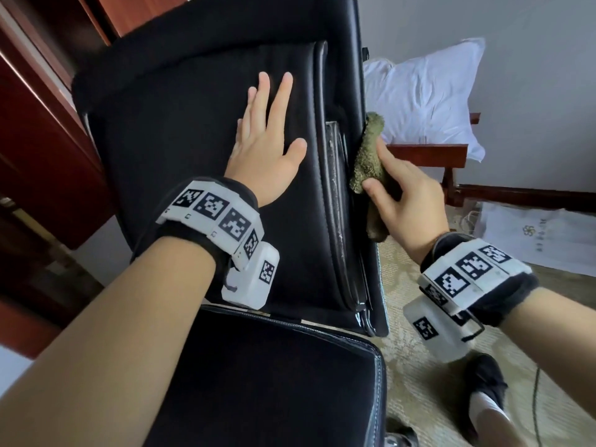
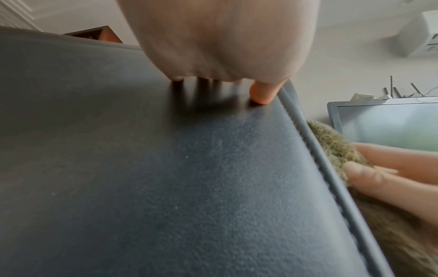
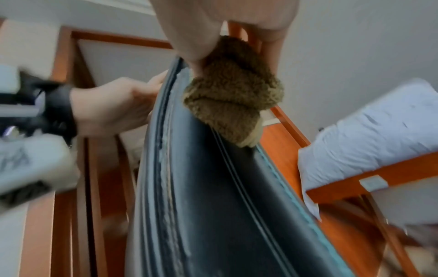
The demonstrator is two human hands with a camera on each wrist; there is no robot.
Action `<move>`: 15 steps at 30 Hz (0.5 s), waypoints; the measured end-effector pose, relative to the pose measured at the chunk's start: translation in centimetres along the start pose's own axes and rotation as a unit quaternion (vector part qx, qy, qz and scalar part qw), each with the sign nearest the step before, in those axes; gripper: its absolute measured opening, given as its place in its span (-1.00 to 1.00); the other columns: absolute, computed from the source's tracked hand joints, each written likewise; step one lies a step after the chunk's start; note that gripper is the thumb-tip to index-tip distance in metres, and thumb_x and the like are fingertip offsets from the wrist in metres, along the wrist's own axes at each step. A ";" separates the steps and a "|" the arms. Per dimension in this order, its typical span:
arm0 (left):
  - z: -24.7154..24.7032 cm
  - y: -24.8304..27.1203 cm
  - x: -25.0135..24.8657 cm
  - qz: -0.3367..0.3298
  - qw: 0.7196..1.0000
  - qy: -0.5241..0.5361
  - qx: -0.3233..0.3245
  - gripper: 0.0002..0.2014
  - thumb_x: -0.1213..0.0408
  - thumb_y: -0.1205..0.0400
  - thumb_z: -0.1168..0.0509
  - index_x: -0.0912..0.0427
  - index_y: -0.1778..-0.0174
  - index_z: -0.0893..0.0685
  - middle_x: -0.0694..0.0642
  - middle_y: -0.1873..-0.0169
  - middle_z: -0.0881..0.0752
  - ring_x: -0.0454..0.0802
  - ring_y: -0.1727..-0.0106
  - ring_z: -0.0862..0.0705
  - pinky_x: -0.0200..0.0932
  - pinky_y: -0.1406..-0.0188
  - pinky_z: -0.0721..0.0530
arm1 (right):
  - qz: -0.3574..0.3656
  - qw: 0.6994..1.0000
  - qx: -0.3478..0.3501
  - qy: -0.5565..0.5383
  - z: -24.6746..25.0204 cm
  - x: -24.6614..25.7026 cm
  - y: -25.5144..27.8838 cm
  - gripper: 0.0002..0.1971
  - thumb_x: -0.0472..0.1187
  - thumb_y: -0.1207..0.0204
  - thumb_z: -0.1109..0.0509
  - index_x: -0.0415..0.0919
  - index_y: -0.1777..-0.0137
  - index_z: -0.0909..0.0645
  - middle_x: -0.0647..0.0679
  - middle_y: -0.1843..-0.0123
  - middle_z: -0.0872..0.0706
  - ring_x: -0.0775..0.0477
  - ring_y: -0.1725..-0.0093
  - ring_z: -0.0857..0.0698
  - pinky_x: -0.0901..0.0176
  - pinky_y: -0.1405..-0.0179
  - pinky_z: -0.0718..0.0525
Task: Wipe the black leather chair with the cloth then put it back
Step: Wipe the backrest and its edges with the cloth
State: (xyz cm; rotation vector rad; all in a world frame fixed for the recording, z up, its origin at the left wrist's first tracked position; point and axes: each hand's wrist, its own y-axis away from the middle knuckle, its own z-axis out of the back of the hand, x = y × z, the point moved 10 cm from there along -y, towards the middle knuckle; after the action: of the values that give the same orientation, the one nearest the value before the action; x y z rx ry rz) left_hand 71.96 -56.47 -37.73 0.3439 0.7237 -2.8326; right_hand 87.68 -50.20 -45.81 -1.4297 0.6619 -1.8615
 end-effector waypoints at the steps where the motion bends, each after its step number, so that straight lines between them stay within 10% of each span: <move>1: 0.0 0.1 -0.1 0.000 1.000 0.003 0.000 -0.30 0.28 -0.69 -0.07 -0.12 -0.64 0.19 -0.05 -0.63 0.30 -0.03 -0.63 0.30 0.13 -0.57 0.15 | -0.001 1.000 -0.011 -0.025 0.5 0.0 -0.1 -0.50 -0.20 -0.50 -0.40 -0.21 -0.45 -0.47 -0.02 -0.12 -0.71 0.04 -0.10 -0.66 0.50 -0.13 -0.42; 8: 0.1 0.1 -0.1 -0.005 1.000 0.017 -0.001 -0.29 0.29 -0.68 -0.07 -0.13 -0.64 0.19 -0.06 -0.63 0.30 -0.04 -0.63 0.31 0.11 -0.57 0.17 | 0.012 0.997 -0.027 -0.076 1.7 3.2 -5.7 -0.44 -0.27 -0.53 -0.35 -0.11 -0.53 -0.35 0.21 -0.24 -0.55 0.40 -0.21 -0.48 0.59 -0.30 -0.36; 15: -0.1 0.0 -0.1 -0.013 0.999 0.029 -0.012 -0.29 0.31 -0.68 -0.06 -0.11 -0.64 0.19 -0.01 -0.63 0.30 -0.01 -0.63 0.33 0.05 -0.56 0.26 | 0.049 0.998 -0.006 0.027 0.2 2.0 -3.7 -0.45 -0.19 -0.53 -0.35 -0.14 -0.53 -0.37 -0.13 -0.13 -0.71 -0.02 -0.09 -0.62 0.44 -0.13 -0.39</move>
State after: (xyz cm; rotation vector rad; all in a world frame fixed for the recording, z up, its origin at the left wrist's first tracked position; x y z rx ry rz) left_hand 72.07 -56.35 -37.80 0.4182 0.7781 -2.8469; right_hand 86.80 -49.45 -41.75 -1.3347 0.7578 -1.8276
